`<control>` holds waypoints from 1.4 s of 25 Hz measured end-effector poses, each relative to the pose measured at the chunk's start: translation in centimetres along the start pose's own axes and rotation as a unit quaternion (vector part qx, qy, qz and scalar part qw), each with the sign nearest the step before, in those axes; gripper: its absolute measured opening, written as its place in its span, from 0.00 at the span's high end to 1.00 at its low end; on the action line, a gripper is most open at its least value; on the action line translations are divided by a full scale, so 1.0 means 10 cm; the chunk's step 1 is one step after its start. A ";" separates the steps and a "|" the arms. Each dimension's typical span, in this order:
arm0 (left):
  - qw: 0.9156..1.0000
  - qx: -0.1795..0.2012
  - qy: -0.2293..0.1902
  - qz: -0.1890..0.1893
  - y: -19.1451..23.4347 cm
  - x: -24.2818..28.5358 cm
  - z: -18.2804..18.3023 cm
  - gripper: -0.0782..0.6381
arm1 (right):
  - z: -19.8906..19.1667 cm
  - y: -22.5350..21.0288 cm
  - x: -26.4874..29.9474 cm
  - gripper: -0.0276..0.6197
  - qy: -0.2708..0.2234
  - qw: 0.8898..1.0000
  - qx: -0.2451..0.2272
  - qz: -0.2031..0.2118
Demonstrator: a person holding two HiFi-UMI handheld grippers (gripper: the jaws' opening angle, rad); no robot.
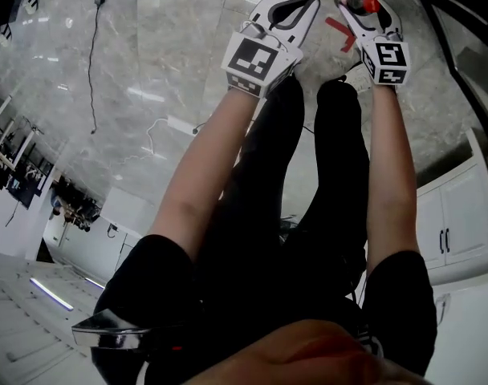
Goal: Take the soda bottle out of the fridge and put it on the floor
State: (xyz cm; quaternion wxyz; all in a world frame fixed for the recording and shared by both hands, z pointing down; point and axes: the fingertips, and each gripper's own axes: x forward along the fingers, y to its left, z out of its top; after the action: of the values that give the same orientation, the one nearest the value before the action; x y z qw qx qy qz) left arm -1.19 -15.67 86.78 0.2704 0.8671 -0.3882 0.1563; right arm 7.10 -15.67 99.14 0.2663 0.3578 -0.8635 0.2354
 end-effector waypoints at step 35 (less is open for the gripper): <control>1.000 -0.009 0.011 0.008 0.43 -0.12 -0.35 0.89 | -1.02 0.08 0.83 0.48 0.145 0.987 -0.062 0.007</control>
State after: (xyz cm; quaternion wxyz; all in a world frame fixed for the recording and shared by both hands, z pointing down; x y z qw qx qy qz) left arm -5.48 -15.26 90.52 0.2807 0.8598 -0.3937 0.1644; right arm 4.49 -13.15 111.78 0.4090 0.2966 -0.8309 0.2330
